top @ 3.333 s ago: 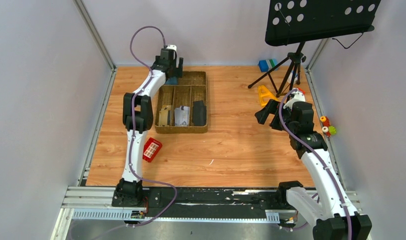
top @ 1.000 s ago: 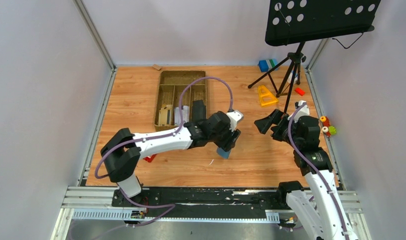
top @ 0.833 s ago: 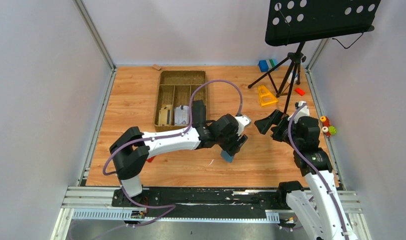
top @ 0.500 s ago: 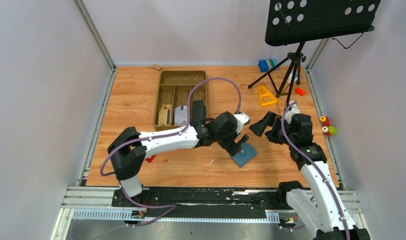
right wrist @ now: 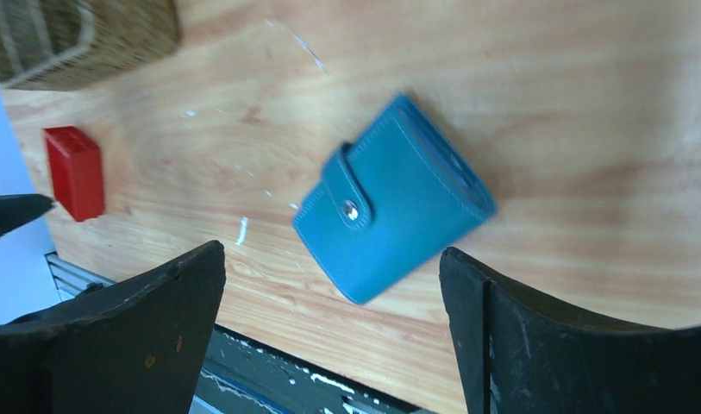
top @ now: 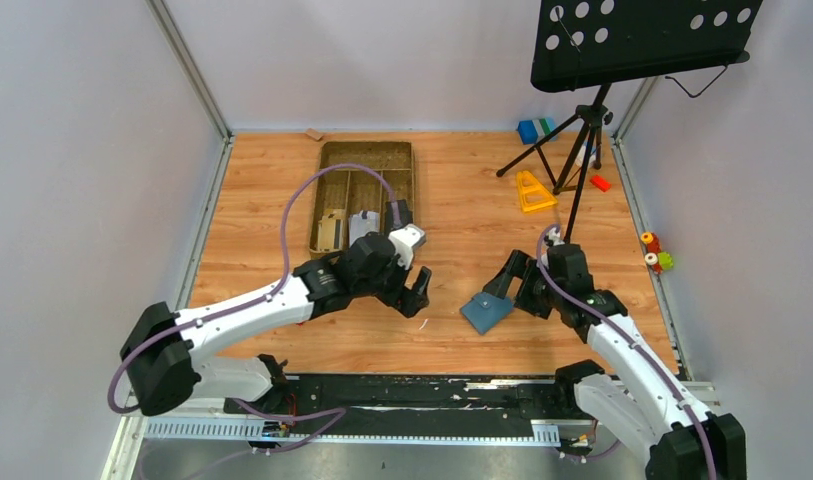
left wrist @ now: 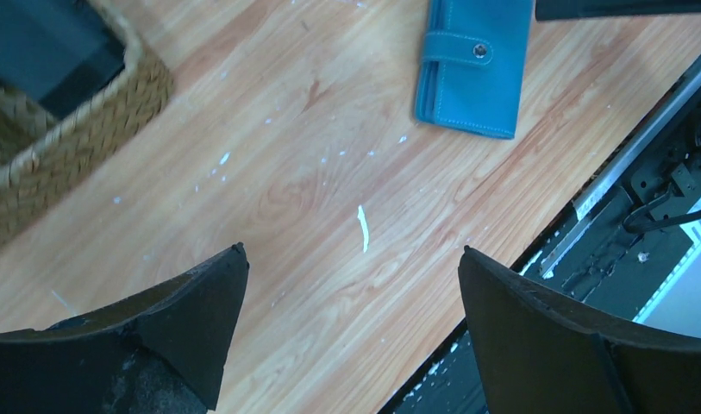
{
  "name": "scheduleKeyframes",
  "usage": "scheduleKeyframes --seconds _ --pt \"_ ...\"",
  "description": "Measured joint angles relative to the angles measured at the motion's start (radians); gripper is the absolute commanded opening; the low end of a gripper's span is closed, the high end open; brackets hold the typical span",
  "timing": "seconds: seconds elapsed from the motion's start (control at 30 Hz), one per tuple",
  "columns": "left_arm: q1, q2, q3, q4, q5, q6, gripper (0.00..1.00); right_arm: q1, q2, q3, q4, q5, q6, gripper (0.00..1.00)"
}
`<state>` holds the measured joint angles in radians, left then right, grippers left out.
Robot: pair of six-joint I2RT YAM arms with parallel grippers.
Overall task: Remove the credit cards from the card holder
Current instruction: Place the card holder at the center of the board, then open the card holder at the center of the board.
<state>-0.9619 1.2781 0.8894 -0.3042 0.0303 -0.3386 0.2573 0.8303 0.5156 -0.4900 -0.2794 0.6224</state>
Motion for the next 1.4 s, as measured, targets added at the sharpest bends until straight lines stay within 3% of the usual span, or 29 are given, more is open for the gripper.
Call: scheduleKeyframes --seconds 0.27,0.53,0.73,0.83,1.17,1.4 --pt "0.027 -0.105 -0.166 0.096 0.039 -0.069 0.92 0.089 -0.034 -0.080 -0.093 0.091 0.153 0.84" --pt "0.027 -0.051 -0.191 0.189 0.081 -0.076 0.87 0.089 -0.177 -0.209 -0.091 0.087 0.231 0.77" --pt "0.027 0.020 -0.191 0.266 0.123 -0.076 0.85 0.089 -0.202 -0.257 -0.065 0.069 0.285 0.66" --pt "0.027 0.046 -0.191 0.299 0.130 -0.076 0.84 0.089 -0.190 -0.261 -0.051 0.073 0.295 0.57" --pt "0.027 0.087 -0.191 0.328 0.138 -0.080 0.84 0.089 -0.041 -0.265 0.101 0.083 0.338 0.47" --pt "0.027 0.095 -0.190 0.332 0.138 -0.080 0.84 0.090 0.030 -0.261 0.176 0.092 0.335 0.25"
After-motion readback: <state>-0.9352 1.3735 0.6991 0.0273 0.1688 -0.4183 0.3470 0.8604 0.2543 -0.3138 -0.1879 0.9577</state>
